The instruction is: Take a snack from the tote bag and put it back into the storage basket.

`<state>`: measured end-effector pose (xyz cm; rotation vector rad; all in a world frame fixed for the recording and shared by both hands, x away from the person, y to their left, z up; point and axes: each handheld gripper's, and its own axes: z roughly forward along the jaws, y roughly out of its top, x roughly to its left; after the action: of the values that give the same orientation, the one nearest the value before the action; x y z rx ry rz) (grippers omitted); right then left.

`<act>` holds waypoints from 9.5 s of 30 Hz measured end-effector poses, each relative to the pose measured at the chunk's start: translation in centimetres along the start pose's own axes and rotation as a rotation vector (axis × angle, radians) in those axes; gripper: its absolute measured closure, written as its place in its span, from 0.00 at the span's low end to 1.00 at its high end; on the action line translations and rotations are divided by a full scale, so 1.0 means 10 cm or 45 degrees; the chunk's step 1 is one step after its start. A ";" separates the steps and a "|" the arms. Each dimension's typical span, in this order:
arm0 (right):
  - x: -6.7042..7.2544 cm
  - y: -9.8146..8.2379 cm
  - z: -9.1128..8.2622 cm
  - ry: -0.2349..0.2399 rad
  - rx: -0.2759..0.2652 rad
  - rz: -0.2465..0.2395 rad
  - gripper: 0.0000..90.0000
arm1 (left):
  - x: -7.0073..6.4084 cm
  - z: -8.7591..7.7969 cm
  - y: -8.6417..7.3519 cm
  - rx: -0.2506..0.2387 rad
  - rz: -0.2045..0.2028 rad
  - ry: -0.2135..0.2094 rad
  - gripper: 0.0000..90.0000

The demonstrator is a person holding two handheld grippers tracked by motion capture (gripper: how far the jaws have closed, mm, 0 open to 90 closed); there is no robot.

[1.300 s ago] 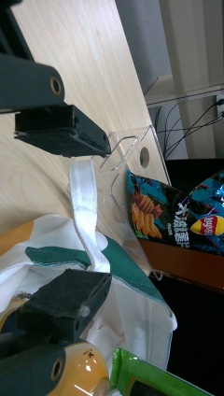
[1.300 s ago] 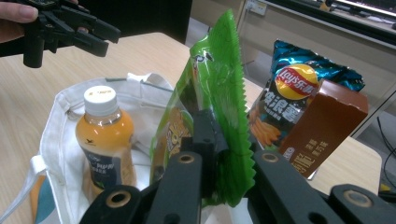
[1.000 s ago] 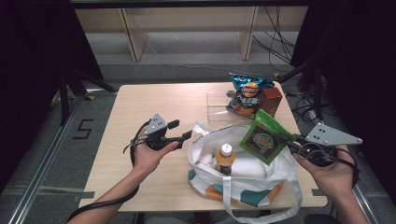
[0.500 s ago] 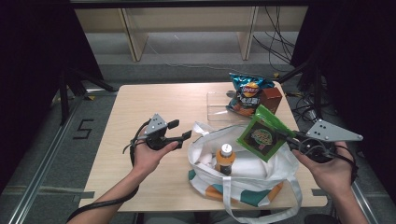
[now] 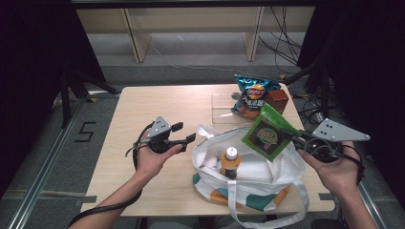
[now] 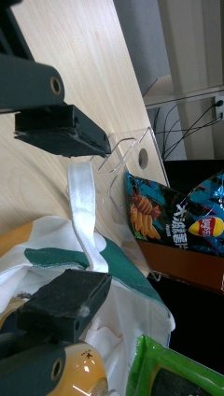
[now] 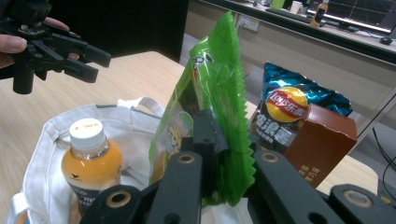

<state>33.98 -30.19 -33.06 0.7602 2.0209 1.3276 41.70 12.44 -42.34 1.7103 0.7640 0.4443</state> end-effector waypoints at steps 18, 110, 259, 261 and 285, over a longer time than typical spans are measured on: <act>-0.05 0.09 0.07 -0.024 -0.041 -0.001 0.95 | 0.01 0.00 0.00 -0.010 0.001 -0.008 0.35; -0.51 0.47 0.67 -0.200 -0.121 0.036 0.95 | 0.03 -0.01 0.01 -0.002 -0.001 0.005 0.35; -0.63 0.11 2.03 -0.268 0.018 -0.193 0.99 | 0.05 -0.01 -0.05 0.014 -0.009 0.003 0.35; -0.63 0.11 2.04 -0.271 0.019 -0.198 0.99 | 0.05 -0.01 -0.06 0.017 -0.009 0.003 0.35; -0.61 0.00 2.09 -0.256 0.061 -0.178 0.99 | 0.05 -0.01 -0.05 0.015 -0.004 0.002 0.35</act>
<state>53.50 -22.30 -38.75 0.7288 1.9140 1.0837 41.84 12.94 -42.86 1.7197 0.7713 0.4396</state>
